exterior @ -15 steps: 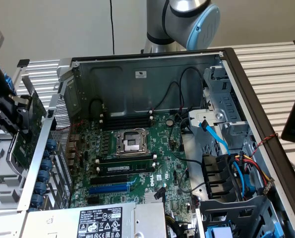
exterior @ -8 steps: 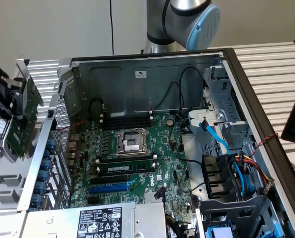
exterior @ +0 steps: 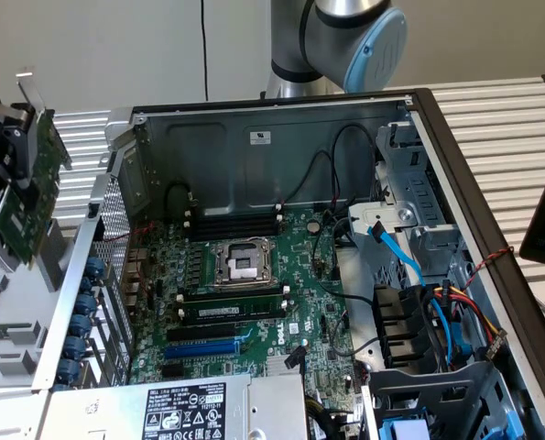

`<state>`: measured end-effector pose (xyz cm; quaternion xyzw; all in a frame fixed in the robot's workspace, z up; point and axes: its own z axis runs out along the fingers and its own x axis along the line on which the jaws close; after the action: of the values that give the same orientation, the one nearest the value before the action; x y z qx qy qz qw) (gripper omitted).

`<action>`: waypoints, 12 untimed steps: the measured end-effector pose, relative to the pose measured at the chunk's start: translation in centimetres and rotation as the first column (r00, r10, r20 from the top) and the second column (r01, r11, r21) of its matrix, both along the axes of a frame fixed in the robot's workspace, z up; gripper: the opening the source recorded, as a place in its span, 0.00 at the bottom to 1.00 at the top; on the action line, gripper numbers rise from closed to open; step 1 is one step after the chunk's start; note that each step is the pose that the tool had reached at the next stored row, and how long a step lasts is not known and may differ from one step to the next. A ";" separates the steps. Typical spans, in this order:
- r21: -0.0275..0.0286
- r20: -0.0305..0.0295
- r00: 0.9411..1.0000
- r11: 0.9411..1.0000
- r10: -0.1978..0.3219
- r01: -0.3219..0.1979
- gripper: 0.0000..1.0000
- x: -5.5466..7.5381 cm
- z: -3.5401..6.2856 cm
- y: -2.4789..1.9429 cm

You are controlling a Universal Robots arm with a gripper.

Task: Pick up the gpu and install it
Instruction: 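Pick up the gpu and move the gpu toward the slot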

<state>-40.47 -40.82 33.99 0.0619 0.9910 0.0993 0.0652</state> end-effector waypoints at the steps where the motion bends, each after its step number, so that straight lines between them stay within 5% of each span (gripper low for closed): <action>1: 0.000 -0.003 1.000 1.000 0.000 0.000 0.28 0.0 0.46 -0.04; 12: 0.000 -0.037 0.999 1.000 0.000 0.000 0.28 2.0 4.71 -0.30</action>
<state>-38.42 -41.12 38.70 0.0639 0.9920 0.0982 0.0468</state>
